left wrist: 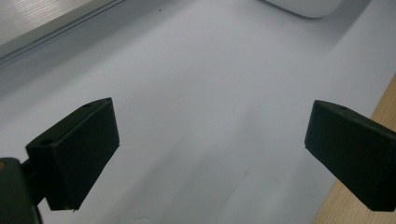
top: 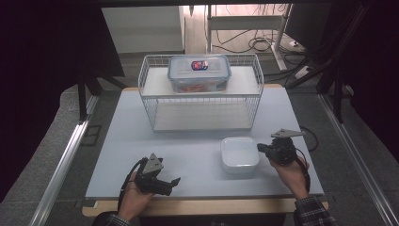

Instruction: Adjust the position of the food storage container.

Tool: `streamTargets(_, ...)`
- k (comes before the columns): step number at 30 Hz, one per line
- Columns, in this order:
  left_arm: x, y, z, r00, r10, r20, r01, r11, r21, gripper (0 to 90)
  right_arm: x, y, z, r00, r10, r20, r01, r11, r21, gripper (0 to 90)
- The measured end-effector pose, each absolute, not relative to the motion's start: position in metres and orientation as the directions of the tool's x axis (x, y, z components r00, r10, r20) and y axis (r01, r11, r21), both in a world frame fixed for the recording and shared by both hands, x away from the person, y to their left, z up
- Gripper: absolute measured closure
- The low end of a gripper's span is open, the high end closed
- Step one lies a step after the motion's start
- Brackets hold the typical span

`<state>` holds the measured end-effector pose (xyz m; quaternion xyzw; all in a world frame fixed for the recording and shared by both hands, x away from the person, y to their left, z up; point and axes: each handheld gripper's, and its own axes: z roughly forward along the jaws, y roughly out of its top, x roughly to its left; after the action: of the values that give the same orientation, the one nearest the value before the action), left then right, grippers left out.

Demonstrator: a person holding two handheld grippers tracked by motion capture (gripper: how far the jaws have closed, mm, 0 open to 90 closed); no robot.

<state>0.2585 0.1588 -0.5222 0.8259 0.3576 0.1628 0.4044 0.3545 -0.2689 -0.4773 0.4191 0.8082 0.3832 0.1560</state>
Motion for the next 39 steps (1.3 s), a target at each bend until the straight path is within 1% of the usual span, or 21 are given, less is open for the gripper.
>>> streamTargets(11,0.259,0.158,-0.522,0.691,0.723,-0.017,0.459,-0.421,0.783,2.7,0.347,-0.241,-0.480,-0.660,0.742,0.114,0.552,0.376,0.744,89.7)
streamTargets(18,0.259,0.158,-0.523,0.690,0.724,-0.015,0.461,-0.424,0.780,2.7,0.337,-0.225,-0.481,-0.701,0.704,0.114,0.535,0.415,0.736,89.6)
streamTargets(27,0.259,0.158,-0.523,0.689,0.725,-0.011,0.463,-0.428,0.776,2.8,0.337,-0.211,-0.482,-0.720,0.682,0.128,0.529,0.419,0.738,89.5)
streamTargets(39,0.259,0.158,-0.523,0.691,0.723,-0.007,0.462,-0.434,0.774,3.0,0.338,-0.185,-0.485,-0.758,0.641,0.121,0.496,0.446,0.745,89.1)
